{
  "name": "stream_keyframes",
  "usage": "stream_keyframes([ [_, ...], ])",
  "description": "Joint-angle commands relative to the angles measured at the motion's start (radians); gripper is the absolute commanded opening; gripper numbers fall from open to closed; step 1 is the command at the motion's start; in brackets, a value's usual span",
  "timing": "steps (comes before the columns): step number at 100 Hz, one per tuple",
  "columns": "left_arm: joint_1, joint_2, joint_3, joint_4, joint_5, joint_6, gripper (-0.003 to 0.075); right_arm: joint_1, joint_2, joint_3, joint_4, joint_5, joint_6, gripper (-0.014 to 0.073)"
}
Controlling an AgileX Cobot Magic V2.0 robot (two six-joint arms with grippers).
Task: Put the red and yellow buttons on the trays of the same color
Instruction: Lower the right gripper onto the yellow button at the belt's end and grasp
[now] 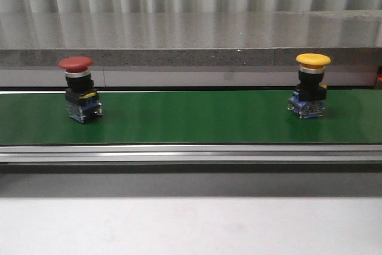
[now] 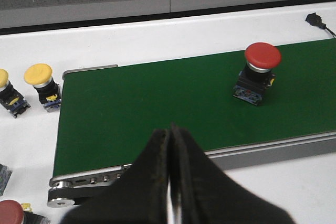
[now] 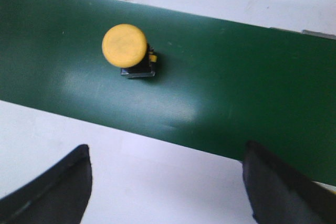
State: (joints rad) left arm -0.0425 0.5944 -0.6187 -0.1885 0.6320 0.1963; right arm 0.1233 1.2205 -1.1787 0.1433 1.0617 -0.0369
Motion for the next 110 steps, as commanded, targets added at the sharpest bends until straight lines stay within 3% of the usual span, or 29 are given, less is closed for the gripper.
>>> stream_keyframes([
  [1,-0.007,0.0,-0.028,-0.016,-0.07,0.002,-0.002,0.022,0.049,-0.073,0.017,0.017,-0.004,0.0592],
  [39,-0.007,0.0,-0.028,-0.016,-0.07,0.002,-0.002,0.028,0.321,-0.261,-0.003,0.09,-0.004,0.0592],
  [69,-0.007,0.0,-0.028,-0.016,-0.07,0.002,-0.002,0.028,0.436,-0.281,-0.072,0.069,-0.004,0.0584],
  [76,-0.007,0.0,-0.028,-0.016,-0.07,0.002,-0.002,0.028,0.453,-0.281,-0.086,0.053,-0.004,0.0515],
  [88,-0.007,0.0,-0.028,-0.016,-0.07,0.002,-0.002,0.028,0.461,-0.281,-0.087,0.036,-0.004,0.0295],
  [95,-0.007,0.0,-0.028,-0.016,-0.07,0.002,-0.002,0.028,0.461,-0.281,-0.087,0.036,-0.004,0.0209],
  [110,-0.007,0.0,-0.028,-0.016,-0.07,0.002,-0.002,0.027,0.449,-0.281,-0.092,0.033,-0.002,0.0173],
])
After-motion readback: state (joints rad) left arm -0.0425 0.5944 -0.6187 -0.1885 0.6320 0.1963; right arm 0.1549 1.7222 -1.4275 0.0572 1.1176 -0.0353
